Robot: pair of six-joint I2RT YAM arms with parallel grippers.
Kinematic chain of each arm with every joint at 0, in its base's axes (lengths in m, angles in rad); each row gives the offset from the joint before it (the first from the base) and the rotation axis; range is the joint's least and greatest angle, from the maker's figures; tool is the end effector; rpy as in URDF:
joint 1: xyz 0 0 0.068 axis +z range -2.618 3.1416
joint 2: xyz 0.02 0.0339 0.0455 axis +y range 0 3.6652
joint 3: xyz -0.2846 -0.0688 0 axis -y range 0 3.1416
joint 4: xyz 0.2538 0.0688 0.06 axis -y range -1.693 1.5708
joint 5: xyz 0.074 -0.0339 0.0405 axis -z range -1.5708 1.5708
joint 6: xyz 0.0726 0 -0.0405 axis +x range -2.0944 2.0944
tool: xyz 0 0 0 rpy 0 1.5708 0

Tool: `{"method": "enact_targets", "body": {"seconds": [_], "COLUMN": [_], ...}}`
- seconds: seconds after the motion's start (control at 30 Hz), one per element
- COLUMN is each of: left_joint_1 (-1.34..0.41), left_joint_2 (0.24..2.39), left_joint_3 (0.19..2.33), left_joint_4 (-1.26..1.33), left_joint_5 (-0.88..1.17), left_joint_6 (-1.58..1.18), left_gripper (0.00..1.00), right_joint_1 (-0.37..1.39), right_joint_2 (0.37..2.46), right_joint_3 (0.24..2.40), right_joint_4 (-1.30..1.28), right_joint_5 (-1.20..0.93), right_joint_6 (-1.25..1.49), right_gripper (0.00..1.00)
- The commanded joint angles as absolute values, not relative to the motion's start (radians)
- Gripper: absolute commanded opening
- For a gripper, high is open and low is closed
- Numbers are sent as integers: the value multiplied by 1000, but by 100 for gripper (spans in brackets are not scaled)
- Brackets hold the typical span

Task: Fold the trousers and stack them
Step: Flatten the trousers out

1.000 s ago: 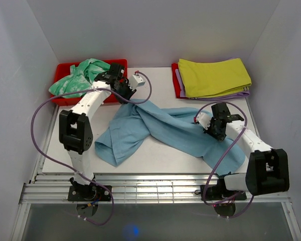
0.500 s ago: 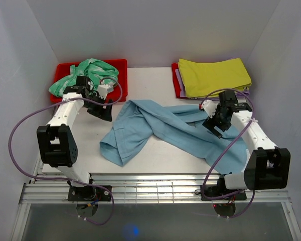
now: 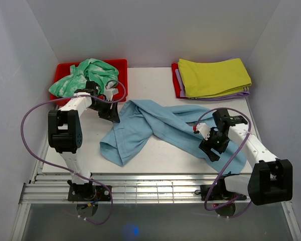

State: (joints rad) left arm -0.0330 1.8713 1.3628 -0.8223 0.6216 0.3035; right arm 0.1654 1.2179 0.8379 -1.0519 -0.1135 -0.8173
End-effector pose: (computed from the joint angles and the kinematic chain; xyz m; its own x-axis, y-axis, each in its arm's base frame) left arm 0.3852 -0.0550 0.1850 -0.8771 0.2720 -0.3959 0.4478 0.7614 -0.4688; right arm 0.1957 0.0410 0.1974 -0.5378 -0.8244 -0.1765 -0.8349 0.5498 -0.0242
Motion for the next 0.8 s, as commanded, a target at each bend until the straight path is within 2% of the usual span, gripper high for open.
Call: {"method": "enact_targets", "body": {"seconds": [0.0, 0.13, 0.3, 0.37, 0.4, 0.47, 0.5, 0.53, 0.57, 0.63, 0.67, 0.77], "left_joint_1": [-40, -40, -40, -40, -40, -40, -40, -40, -40, -38, -34, -17], "left_joint_2": [1861, 1848, 1818, 1806, 1802, 1786, 1781, 1773, 1758, 1743, 1729, 1712], "left_joint_3": [1410, 1390, 1371, 1370, 1371, 1371, 1371, 1376, 1379, 1397, 1429, 1488], "left_joint_4": [-825, -839, -873, -885, -891, -903, -908, -914, -920, -937, -959, -1014], "left_joint_5": [660, 655, 690, 693, 693, 689, 686, 678, 654, 628, 612, 571], "left_joint_6": [316, 344, 367, 368, 374, 377, 379, 382, 383, 399, 417, 463], "left_gripper": [61, 59, 43, 38, 31, 22, 16, 2, 0, 0, 0, 0], "right_joint_1": [205, 235, 258, 265, 265, 267, 267, 267, 267, 267, 265, 264], "right_joint_2": [1223, 1264, 1318, 1333, 1338, 1342, 1342, 1341, 1332, 1306, 1270, 1211], "right_joint_3": [809, 729, 638, 627, 624, 618, 615, 617, 620, 641, 649, 683], "right_joint_4": [-1057, -951, -816, -763, -741, -685, -669, -661, -660, -672, -679, -719], "right_joint_5": [-149, -83, -6, -5, 46, 67, 81, 98, 103, 112, 117, 133], "right_joint_6": [-792, -770, -746, -733, -727, -707, -701, -698, -692, -690, -689, -701], "right_gripper": [80, 84, 88, 86, 83, 76, 64, 57, 40, 13, 8, 8]}}
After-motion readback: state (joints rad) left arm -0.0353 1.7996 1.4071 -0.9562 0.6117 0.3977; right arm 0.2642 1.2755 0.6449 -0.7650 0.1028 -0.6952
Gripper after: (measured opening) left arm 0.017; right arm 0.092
